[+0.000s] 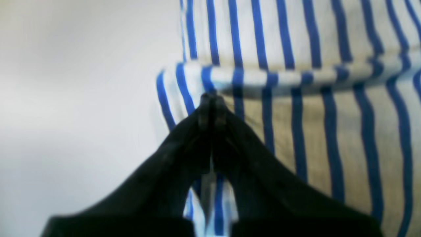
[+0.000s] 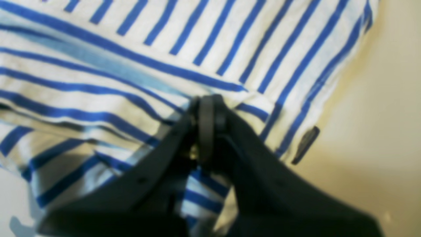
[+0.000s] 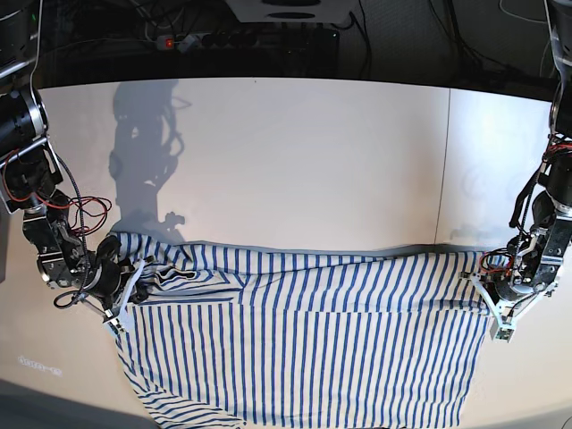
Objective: Fold the T-shirt properly
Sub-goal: 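Lower the edge and drag the shirt back toward the arms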
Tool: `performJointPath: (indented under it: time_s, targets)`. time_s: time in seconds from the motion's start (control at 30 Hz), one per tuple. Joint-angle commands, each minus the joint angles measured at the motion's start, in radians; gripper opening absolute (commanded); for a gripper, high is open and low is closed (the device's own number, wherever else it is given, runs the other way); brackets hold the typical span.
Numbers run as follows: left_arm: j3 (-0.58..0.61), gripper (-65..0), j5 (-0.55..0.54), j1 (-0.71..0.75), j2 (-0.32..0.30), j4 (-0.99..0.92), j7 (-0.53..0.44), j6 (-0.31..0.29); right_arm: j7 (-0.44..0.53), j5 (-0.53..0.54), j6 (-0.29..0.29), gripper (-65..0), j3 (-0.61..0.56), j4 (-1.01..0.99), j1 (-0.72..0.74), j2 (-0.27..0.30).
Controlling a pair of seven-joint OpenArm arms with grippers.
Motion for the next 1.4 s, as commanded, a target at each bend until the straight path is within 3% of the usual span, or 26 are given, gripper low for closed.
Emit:
performJointPath:
  time_s: [0.0, 0.1, 0.4, 0.6, 0.7, 0.83, 1.13, 1.37]
  targets:
    - [-0.01, -65.0, -0.001, -0.024, -0.007, 0.002, -0.01, -0.019, -0.005, -0.003, 0.058, -65.0, 0.009, -0.005, 0.018, 0.015]
    - [-0.01, -65.0, 0.0, -0.006, -0.001, -0.005, -0.006, -0.022, -0.009, -0.004, 0.058, -65.0, 0.009, -0.013, -0.023, 0.015]
    - [-0.01, -65.0, 0.001, -0.002, 0.001, -0.005, 0.124, -0.026, -0.036, -0.004, 0.058, -65.0, 0.016, -0.01, -0.119, 0.015]
    - [-0.01, -65.0, 0.004, 0.0, 0.0, 0.0, 0.164, -0.068, -0.109, -0.002, 0.058, -65.0, 0.108, 0.059, -0.169, 0.035]
    - [-0.01, -65.0, 0.005, 0.026, -0.014, 0.034, 0.206, -0.071, -0.178, 0.035, 0.061, -65.0, 0.171, 0.142, -0.229, 0.067]
    - [-0.01, -65.0, 0.046, 0.104, -0.056, 0.153, 0.188, -0.063, -0.203, 0.045, 0.061, -65.0, 0.235, 0.254, -0.31, 0.114]
    - [-0.013, -65.0, 0.186, 0.375, -0.167, 0.494, 0.195, 0.051, -0.211, 0.06, 0.061, -65.0, 0.243, 0.431, -0.478, 0.235]
    - [-0.165, -65.0, 0.23, 0.615, -0.185, 0.665, 0.202, 0.064, -0.21, 0.06, 0.06, -65.0, 0.245, 0.527, -0.638, 0.321]
